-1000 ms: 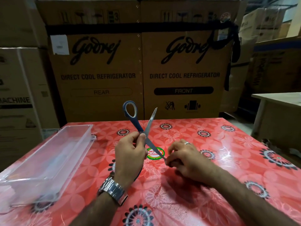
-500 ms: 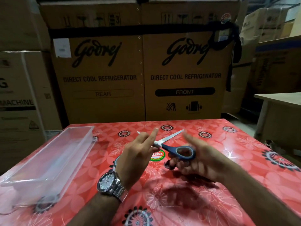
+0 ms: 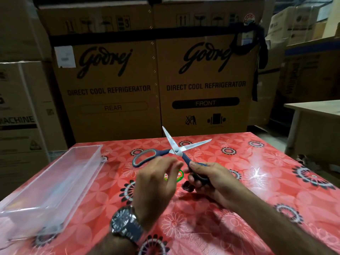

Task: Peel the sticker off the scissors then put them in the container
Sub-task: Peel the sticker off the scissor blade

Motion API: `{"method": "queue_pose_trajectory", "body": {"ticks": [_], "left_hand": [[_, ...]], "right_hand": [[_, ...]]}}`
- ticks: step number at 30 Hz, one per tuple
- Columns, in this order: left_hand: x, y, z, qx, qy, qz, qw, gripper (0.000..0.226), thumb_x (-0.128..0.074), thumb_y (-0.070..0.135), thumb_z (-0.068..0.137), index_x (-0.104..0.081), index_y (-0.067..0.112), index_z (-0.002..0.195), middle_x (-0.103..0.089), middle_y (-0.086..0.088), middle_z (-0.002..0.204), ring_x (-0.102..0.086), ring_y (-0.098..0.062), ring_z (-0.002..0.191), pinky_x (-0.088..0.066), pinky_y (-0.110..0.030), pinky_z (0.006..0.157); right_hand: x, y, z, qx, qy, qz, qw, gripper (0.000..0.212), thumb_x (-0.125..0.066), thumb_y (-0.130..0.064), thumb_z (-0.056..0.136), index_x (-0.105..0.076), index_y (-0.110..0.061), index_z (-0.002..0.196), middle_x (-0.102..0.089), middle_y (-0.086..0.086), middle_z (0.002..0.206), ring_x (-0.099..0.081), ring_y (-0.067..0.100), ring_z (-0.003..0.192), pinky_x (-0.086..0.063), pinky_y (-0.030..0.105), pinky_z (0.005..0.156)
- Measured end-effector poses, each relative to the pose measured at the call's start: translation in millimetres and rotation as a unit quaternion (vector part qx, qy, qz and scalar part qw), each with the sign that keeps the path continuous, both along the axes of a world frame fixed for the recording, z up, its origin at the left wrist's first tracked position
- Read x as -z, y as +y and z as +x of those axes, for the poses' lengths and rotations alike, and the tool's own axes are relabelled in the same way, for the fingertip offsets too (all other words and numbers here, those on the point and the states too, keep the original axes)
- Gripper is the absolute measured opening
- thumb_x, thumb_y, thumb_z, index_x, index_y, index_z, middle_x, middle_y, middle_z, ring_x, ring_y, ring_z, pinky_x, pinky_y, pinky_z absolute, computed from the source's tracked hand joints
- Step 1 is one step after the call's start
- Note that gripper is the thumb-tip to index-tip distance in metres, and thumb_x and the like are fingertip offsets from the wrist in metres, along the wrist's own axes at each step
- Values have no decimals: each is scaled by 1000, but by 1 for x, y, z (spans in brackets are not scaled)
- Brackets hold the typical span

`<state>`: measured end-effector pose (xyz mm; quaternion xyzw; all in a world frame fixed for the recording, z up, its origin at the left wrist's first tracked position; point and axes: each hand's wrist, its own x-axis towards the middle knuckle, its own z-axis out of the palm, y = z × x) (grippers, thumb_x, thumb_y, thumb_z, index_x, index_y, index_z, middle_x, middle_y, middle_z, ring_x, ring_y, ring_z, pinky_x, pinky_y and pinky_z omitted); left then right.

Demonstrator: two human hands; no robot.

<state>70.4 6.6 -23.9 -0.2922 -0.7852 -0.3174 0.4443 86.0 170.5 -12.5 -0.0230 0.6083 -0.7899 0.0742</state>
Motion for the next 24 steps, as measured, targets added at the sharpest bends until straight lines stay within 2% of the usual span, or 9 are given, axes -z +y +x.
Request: {"method": "queue_pose_trajectory", "body": {"ticks": [2,3,4,6,7,8,13,17,24], "left_hand": [[8,12,8,44,-180,59,981,35,-48,49,94,-71,25,82,-65,7,63,-56,-7,54,-45,-27,50],[12,18,10,68,-283,101,951,46,-43,60,90,-72,25,82,-67,3,63,-60,-11,54,-48,-32,49],[12,22,10,104,-384,157,904,55,-43,68,84,-72,22,85,-69,-3,67,-64,-18,58,-51,-38,53],[7,26,9,215,-522,300,768,60,-49,66,81,-71,10,92,-68,-9,71,-64,-24,60,-52,-36,56],[3,26,8,261,-531,364,719,57,-50,59,83,-70,7,94,-67,-7,72,-63,-19,60,-49,-31,57],[-1,25,7,282,-515,408,699,53,-51,54,85,-70,6,94,-68,-5,73,-62,-15,61,-49,-29,58],[-7,16,2,255,-447,509,690,47,-53,53,87,-73,18,64,-65,-4,66,-60,-17,61,-46,-31,60],[-5,10,-2,237,-443,537,678,41,-55,45,91,-68,8,81,-64,-10,73,-60,-20,63,-46,-34,63],[-4,6,-4,240,-446,544,669,26,-58,32,91,-69,10,83,-68,-11,83,-64,-22,74,-47,-35,69]], "right_hand": [[0,0,1,7,20,0,1000,22,-57,-19,94,-68,-3,83,-57,6,60,-48,11,45,-43,18,42],[0,0,2,9,29,2,1000,21,-58,-19,92,-68,-4,82,-58,7,60,-48,11,46,-42,19,43],[0,-1,2,7,36,3,999,20,-60,-20,89,-69,-5,80,-57,7,59,-47,12,46,-42,19,43],[1,-4,2,-10,46,4,999,20,-62,-24,84,-69,-8,76,-57,8,59,-46,14,47,-38,22,46],[3,-7,3,-22,46,6,999,21,-61,-25,85,-69,-9,75,-56,7,59,-46,14,47,-35,24,47],[4,-10,4,-30,46,12,998,21,-60,-24,88,-68,-9,77,-56,6,59,-45,12,46,-34,23,45],[11,-21,8,-57,56,28,996,22,-59,-24,86,-67,-3,82,-56,6,56,-43,8,42,-32,17,42],[12,-24,9,-67,62,31,995,22,-61,-25,83,-68,-4,80,-57,8,58,-44,11,46,-33,19,44],[14,-25,12,-59,76,31,995,23,-59,-22,87,-68,-1,83,-57,9,58,-43,12,46,-34,19,44]]}}
